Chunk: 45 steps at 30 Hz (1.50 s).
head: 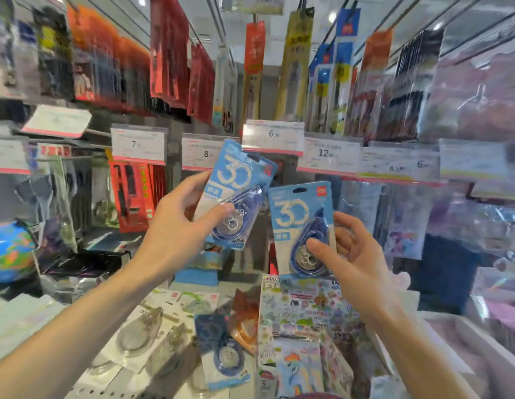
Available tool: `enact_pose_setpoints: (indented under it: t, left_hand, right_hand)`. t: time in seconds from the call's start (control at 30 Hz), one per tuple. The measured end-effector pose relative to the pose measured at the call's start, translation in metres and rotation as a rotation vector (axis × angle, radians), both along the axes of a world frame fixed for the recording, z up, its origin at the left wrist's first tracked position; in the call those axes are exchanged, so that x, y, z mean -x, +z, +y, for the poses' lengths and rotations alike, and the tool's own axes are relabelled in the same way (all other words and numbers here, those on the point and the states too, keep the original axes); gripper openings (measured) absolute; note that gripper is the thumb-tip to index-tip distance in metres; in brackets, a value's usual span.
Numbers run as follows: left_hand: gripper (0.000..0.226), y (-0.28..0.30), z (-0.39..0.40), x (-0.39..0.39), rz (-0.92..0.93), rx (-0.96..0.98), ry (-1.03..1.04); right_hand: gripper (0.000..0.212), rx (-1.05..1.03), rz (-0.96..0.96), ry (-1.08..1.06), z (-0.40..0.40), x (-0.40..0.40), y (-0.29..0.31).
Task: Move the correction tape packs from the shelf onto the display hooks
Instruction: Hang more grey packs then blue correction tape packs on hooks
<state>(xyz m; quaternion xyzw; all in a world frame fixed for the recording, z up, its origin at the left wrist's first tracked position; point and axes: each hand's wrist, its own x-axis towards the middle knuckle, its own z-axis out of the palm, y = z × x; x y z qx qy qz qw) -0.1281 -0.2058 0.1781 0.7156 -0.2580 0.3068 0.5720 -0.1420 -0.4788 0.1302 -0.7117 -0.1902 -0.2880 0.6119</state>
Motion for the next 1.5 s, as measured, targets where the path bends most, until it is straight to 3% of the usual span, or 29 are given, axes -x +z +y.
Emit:
enact_pose_setpoints:
  t: [0.23, 0.47, 0.83, 1.03, 1.17, 1.3, 1.5]
  left_hand:
    - [0.05, 0.013, 0.017, -0.002, -0.057, 0.002, 0.01]
    - [0.047, 0.02, 0.028, -0.007, -0.085, 0.014, 0.013]
    - [0.05, 0.025, 0.038, -0.012, -0.105, 0.014, 0.021]
    - [0.043, 0.024, 0.042, -0.014, -0.119, 0.011, 0.042]
    - [0.042, 0.02, 0.043, -0.016, -0.109, 0.025, 0.071]
    - [0.044, 0.013, 0.047, -0.022, -0.07, 0.033, 0.097]
    - [0.038, 0.015, 0.049, -0.03, -0.009, 0.021, 0.133]
  right_hand:
    - [0.042, 0.005, 0.038, 0.028, 0.015, -0.01, 0.009]
    - [0.059, -0.008, 0.041, -0.013, 0.026, -0.016, 0.019]
    - [0.043, -0.034, -0.061, -0.013, 0.053, -0.03, 0.03]
    - [0.05, -0.062, -0.056, -0.025, 0.06, -0.033, 0.035]
    - [0.04, -0.051, -0.041, -0.055, 0.062, -0.036, 0.033]
    - [0.057, -0.057, -0.039, -0.148, 0.064, -0.044, 0.029]
    - [0.06, 0.03, 0.049, -0.273, 0.062, -0.083, 0.035]
